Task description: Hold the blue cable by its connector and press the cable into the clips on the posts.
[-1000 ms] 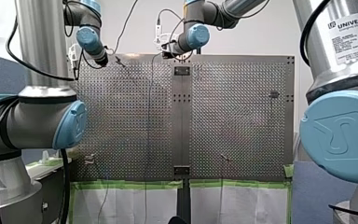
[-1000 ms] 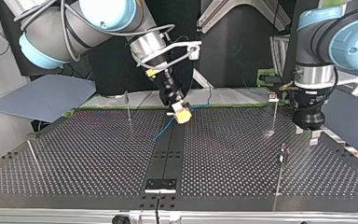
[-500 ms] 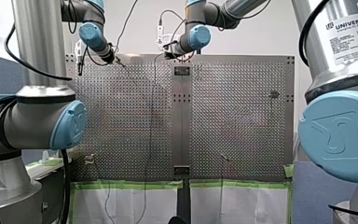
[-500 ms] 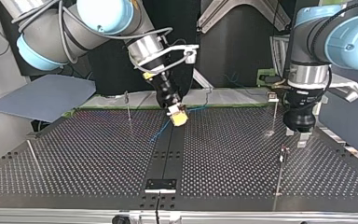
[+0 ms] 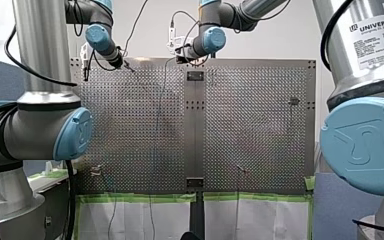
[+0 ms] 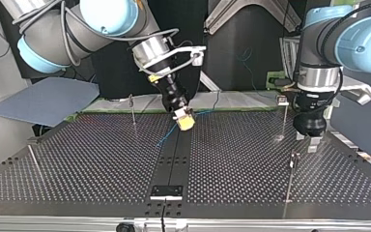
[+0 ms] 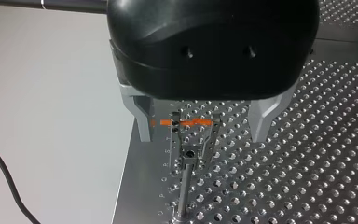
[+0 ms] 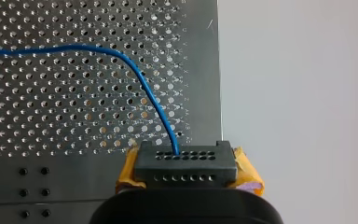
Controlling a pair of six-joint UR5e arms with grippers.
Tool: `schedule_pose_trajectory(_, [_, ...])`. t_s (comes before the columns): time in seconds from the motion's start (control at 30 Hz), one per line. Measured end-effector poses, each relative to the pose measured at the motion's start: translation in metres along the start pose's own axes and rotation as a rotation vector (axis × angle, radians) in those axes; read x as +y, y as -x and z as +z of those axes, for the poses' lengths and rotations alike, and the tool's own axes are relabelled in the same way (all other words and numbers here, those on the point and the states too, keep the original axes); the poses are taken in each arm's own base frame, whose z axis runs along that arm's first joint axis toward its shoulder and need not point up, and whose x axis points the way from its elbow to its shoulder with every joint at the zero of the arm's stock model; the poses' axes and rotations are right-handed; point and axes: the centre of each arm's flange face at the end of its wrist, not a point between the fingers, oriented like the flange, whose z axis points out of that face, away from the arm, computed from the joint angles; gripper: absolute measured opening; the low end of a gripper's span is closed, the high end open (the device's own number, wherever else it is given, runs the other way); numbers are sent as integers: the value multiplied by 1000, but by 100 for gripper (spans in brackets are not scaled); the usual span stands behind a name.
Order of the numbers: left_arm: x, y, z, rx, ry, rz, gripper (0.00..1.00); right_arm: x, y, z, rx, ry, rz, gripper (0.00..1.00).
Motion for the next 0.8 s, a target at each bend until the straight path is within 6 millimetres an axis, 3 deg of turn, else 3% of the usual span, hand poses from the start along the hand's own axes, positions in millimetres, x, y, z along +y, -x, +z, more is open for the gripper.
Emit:
schedule_pose_trajectory(0.47, [-5,-3,-4,23,-12,-31,100,0,-1,1,3,-1,1,0])
schedule_pose_trajectory(0.8, [-19,-2,-20,71,-62,-117,100,0,-13,8,32,-9,5,0])
